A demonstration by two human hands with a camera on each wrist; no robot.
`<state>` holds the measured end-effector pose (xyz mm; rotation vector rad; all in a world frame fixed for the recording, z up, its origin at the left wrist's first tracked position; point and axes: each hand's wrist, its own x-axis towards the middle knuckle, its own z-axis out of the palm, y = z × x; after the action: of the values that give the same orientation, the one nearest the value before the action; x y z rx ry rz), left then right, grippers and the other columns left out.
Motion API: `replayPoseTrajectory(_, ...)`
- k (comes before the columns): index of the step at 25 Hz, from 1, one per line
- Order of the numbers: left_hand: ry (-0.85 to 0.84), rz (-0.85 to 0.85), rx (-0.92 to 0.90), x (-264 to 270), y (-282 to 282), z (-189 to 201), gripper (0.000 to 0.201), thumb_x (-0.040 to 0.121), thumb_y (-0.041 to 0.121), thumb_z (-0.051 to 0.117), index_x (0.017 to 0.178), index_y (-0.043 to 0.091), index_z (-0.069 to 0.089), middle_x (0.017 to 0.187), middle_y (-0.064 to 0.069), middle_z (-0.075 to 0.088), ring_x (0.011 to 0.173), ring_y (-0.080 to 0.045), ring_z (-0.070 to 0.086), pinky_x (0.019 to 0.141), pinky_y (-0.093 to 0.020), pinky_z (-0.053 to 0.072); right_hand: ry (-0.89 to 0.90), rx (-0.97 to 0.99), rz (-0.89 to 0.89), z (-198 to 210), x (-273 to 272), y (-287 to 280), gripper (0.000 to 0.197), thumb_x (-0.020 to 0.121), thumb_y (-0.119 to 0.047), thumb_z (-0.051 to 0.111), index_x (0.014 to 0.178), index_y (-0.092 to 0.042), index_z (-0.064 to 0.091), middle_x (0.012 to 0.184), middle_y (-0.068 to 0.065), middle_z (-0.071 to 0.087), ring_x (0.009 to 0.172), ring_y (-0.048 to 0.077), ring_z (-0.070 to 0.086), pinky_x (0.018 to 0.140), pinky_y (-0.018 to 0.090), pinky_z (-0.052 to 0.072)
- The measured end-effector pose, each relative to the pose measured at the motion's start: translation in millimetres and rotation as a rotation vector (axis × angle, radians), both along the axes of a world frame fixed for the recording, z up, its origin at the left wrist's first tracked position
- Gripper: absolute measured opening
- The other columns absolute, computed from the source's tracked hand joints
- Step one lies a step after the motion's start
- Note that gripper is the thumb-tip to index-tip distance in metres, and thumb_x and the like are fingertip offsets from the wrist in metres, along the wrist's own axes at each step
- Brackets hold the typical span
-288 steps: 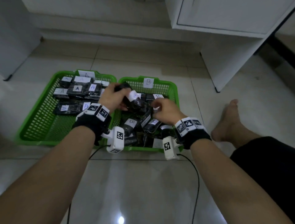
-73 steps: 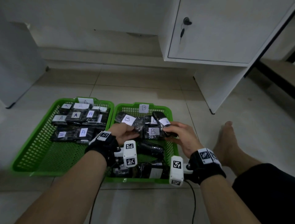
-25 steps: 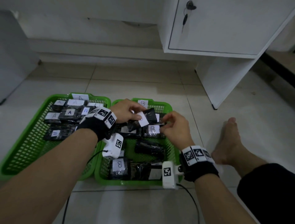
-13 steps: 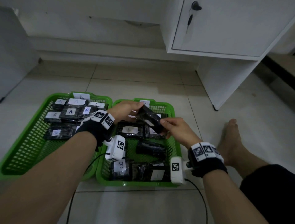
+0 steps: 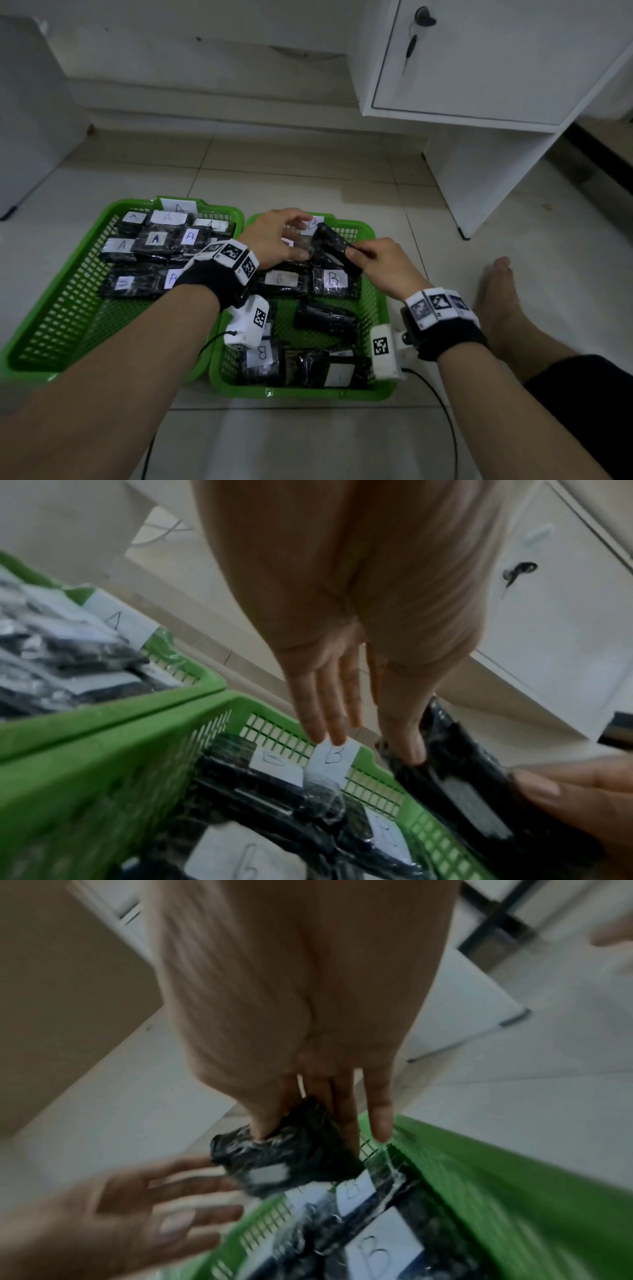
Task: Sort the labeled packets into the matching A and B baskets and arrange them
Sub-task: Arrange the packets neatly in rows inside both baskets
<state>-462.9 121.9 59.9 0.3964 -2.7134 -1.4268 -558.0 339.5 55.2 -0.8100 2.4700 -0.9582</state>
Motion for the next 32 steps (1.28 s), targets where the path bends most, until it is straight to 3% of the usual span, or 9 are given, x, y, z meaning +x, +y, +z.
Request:
replayPoseTrajectory(3, -0.236, -0.075, -0.350, 3.0, -2.3, -4.6, 0.045, 0.085, 0.024, 0.076, 0.128, 0.025, 0.063, 0.129, 0.004, 0.060, 0.112, -0.015, 0.061, 0.093, -0.026, 0.048, 0.341, 0.384, 0.146, -4.9, 3.5, -15.9, 0.018, 0.099, -0.029, 0.059, 0.103, -0.016, 0.072, 0.094, 0.005, 0.068, 0.079, 0.021, 0.062, 0.070, 0.028, 0.045)
replayPoseTrajectory(6, -0.389, -0.178, -0.445, 6.9, 2.9, -16.1, 0.039, 0.091, 0.029, 0.068, 0.129, 0.020, 0.064, 0.136, 0.000, 0.058, 0.123, -0.018, 0.055, 0.097, -0.024, 0.041, 0.482, 0.591, 0.262, -15.2, 14.1, -24.0, 0.016, 0.092, -0.013, 0.063, 0.106, -0.008, 0.068, 0.104, 0.014, 0.066, 0.094, 0.031, 0.064, 0.079, 0.038, 0.052)
replayPoseTrajectory(10, -0.480, -0.218, -0.449, 9.3, 5.8, -26.2, 0.042, 0.092, 0.037, 0.066, 0.130, 0.021, 0.064, 0.141, -0.001, 0.055, 0.126, -0.020, 0.052, 0.104, -0.030, 0.042, 0.524, 0.587, 0.297, -14.6, 15.4, -30.0, 0.023, 0.083, 0.000, 0.065, 0.105, -0.007, 0.067, 0.106, 0.013, 0.066, 0.102, 0.031, 0.064, 0.083, 0.039, 0.053)
replayPoseTrajectory(16, -0.503, -0.221, -0.448, 10.3, 6.3, -25.5, 0.043, 0.094, 0.039, 0.063, 0.132, 0.020, 0.063, 0.140, -0.002, 0.054, 0.125, -0.021, 0.052, 0.100, -0.028, 0.041, 0.465, 0.600, 0.299, -19.8, 9.2, -41.2, 0.021, 0.086, 0.006, 0.058, 0.102, -0.001, 0.069, 0.104, 0.018, 0.067, 0.100, 0.036, 0.066, 0.085, 0.043, 0.056)
replayPoseTrajectory(22, -0.444, -0.194, -0.416, 12.0, 4.4, -25.7, 0.038, 0.093, 0.038, 0.064, 0.127, 0.021, 0.065, 0.136, -0.001, 0.058, 0.121, -0.019, 0.055, 0.101, -0.029, 0.043, 0.422, 0.543, 0.268, -26.3, 5.4, -28.7, 0.025, 0.081, -0.008, 0.070, 0.106, -0.008, 0.070, 0.105, 0.012, 0.067, 0.101, 0.031, 0.064, 0.084, 0.041, 0.057)
replayPoseTrajectory(27, -0.448, -0.194, -0.386, 15.4, 2.8, -25.7, 0.038, 0.093, 0.036, 0.063, 0.127, 0.019, 0.066, 0.138, -0.001, 0.057, 0.125, -0.019, 0.053, 0.101, -0.027, 0.040, 0.437, 0.547, 0.249, -23.6, 8.3, -38.6, 0.023, 0.077, -0.007, 0.076, 0.098, -0.008, 0.069, 0.102, 0.011, 0.065, 0.098, 0.027, 0.064, 0.086, 0.041, 0.057)
replayPoseTrajectory(32, -0.408, -0.182, -0.357, 15.6, 2.6, -23.8, 0.035, 0.094, 0.034, 0.064, 0.125, 0.020, 0.067, 0.135, -0.001, 0.060, 0.122, -0.018, 0.055, 0.095, -0.023, 0.039, 0.377, 0.638, 0.253, -22.5, 3.2, -41.1, 0.051, 0.066, -0.013, 0.093, 0.112, -0.006, 0.071, 0.111, 0.012, 0.068, 0.104, 0.029, 0.066, 0.089, 0.036, 0.055)
